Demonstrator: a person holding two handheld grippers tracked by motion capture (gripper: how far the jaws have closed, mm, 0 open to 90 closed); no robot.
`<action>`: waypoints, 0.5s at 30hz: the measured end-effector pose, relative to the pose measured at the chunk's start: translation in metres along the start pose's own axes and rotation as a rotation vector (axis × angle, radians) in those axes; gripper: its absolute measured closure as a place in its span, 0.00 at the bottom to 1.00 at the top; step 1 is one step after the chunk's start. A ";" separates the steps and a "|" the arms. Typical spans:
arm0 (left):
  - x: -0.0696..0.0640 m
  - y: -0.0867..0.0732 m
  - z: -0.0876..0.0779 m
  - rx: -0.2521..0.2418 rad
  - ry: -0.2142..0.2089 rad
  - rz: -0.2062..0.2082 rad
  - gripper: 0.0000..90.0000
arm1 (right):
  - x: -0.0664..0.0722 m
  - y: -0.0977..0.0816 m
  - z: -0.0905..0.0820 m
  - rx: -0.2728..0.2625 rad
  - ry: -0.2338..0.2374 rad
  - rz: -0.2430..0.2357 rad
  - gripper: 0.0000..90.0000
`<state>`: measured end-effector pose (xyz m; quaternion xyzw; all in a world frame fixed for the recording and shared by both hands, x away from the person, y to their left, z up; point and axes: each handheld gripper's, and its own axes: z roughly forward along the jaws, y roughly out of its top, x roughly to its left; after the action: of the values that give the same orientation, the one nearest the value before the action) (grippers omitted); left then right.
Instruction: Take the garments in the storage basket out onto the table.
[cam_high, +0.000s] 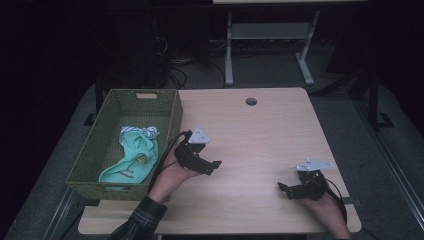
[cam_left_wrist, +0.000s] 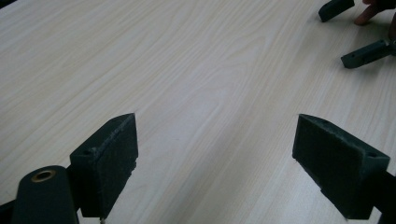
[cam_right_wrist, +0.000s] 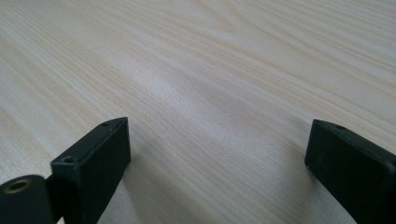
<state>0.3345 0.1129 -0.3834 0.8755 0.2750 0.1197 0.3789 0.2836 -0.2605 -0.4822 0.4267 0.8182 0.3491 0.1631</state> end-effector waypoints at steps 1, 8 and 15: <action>0.000 0.000 0.000 0.000 0.000 0.000 0.15 | 0.000 0.000 0.000 0.000 0.000 0.000 0.07; 0.004 0.004 -0.007 -0.007 0.001 -0.004 0.15 | 0.000 0.000 0.000 -0.001 0.000 -0.001 0.07; 0.008 0.005 -0.011 -0.008 0.000 -0.006 0.15 | 0.001 0.000 0.000 -0.001 -0.005 0.005 0.07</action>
<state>0.3390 0.1211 -0.3722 0.8731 0.2772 0.1194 0.3829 0.2833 -0.2597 -0.4823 0.4293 0.8167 0.3488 0.1643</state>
